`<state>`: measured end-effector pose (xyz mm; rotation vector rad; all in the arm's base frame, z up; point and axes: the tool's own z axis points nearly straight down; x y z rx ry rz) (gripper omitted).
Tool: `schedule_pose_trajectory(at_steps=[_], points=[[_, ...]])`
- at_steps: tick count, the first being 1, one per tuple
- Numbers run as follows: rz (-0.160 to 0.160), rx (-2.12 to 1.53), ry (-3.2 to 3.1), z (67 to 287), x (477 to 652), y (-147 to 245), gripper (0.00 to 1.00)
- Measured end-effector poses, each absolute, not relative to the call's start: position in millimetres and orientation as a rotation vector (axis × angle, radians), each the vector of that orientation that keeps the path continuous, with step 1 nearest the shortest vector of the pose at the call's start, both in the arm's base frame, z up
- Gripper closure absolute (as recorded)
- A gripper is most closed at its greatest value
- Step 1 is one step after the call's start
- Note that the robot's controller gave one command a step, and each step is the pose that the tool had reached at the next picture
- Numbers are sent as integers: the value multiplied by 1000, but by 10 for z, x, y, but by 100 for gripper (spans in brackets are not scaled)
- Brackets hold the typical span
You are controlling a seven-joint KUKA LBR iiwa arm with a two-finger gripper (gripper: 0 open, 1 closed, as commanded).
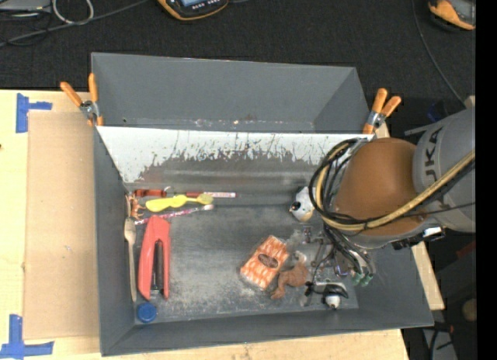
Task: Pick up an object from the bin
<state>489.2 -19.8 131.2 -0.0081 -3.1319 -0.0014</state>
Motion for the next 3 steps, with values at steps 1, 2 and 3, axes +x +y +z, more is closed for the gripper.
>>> schedule_pose_trajectory(at_steps=[1, 2, 3], points=[[-1, -7, -3139, 1345, 4912, -198, 0], [0, 108, -3140, 1110, 4991, -112, 0], [-3, -59, -3136, 803, 4919, -156, 0]])
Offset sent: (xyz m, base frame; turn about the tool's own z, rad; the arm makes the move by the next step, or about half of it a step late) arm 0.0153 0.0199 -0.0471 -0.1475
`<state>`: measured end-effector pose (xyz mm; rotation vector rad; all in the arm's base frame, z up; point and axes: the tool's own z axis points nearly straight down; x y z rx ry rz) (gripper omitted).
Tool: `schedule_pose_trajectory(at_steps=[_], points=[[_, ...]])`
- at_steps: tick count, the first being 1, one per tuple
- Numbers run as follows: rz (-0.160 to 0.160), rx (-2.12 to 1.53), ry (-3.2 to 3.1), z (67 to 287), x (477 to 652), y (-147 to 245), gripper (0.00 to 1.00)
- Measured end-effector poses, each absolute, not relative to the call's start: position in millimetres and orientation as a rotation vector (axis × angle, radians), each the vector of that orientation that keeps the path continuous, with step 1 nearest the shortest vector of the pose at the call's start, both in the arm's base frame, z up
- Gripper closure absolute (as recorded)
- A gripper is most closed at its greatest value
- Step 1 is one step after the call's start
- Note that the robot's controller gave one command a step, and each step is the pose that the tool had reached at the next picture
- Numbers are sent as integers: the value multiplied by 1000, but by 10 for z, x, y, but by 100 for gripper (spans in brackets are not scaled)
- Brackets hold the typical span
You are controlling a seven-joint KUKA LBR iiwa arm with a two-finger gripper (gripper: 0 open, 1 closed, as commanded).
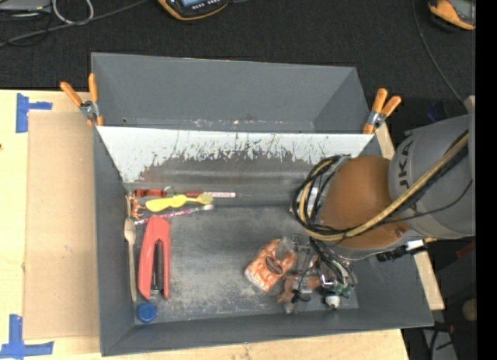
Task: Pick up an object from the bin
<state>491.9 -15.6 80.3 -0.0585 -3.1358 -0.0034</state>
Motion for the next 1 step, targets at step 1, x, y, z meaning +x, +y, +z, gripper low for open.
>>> schedule_pose_trajectory(at_steps=[1], points=[[-4, 385, -3114, 702, 4928, -16, 100]])
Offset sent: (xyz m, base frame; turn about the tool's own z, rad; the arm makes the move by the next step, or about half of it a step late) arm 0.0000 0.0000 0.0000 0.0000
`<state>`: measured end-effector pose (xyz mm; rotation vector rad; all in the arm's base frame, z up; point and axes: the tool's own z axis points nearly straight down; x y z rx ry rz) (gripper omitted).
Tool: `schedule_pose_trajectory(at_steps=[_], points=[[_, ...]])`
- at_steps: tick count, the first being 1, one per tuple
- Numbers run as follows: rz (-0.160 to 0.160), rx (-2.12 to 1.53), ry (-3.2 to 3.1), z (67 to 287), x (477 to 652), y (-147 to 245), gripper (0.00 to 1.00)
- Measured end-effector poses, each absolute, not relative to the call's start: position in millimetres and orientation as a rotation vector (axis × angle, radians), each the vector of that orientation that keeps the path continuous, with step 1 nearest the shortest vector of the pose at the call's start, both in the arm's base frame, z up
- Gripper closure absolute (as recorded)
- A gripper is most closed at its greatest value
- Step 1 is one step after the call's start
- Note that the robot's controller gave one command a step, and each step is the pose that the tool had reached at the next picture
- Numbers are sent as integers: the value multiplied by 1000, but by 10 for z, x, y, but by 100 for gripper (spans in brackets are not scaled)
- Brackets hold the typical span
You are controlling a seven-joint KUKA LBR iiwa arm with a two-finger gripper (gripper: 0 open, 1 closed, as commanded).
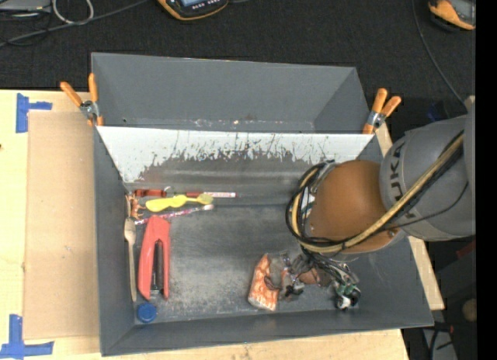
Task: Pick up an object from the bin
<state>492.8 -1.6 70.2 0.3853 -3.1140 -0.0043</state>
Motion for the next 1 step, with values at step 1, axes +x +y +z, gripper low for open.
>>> schedule_pose_trajectory(at_steps=[1], points=[[-4, 386, -3114, 703, 4928, -15, 100]])
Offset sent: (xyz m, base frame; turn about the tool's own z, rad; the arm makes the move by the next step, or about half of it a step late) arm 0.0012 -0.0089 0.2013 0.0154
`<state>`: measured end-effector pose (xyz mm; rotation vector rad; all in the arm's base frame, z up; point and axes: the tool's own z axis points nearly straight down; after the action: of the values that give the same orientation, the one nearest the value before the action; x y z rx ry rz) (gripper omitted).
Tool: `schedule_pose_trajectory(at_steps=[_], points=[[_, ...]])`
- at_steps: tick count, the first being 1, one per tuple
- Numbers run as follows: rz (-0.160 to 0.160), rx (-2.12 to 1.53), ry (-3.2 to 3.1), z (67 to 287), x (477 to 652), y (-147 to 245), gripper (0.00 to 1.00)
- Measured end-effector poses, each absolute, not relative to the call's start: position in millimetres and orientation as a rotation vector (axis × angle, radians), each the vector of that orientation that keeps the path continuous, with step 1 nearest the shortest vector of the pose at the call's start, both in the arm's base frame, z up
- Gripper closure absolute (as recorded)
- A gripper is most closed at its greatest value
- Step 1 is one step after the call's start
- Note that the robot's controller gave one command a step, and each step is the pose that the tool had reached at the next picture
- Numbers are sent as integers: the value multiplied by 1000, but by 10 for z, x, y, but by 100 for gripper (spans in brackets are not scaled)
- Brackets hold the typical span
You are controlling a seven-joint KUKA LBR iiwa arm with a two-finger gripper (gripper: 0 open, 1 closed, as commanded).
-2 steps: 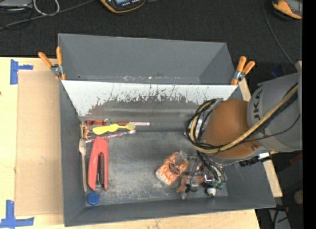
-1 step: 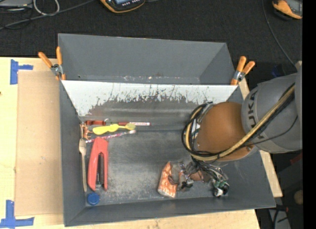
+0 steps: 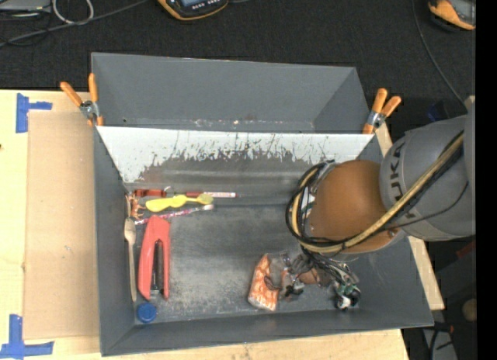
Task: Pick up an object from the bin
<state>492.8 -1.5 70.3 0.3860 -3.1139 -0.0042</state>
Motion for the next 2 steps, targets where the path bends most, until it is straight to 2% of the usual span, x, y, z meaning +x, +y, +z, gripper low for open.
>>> schedule_pose_trajectory(at_steps=[1, 2], points=[[-6, 375, -3110, 1425, 4918, -39, 100], [-4, 371, -3118, 1970, 4926, -40, 100]])
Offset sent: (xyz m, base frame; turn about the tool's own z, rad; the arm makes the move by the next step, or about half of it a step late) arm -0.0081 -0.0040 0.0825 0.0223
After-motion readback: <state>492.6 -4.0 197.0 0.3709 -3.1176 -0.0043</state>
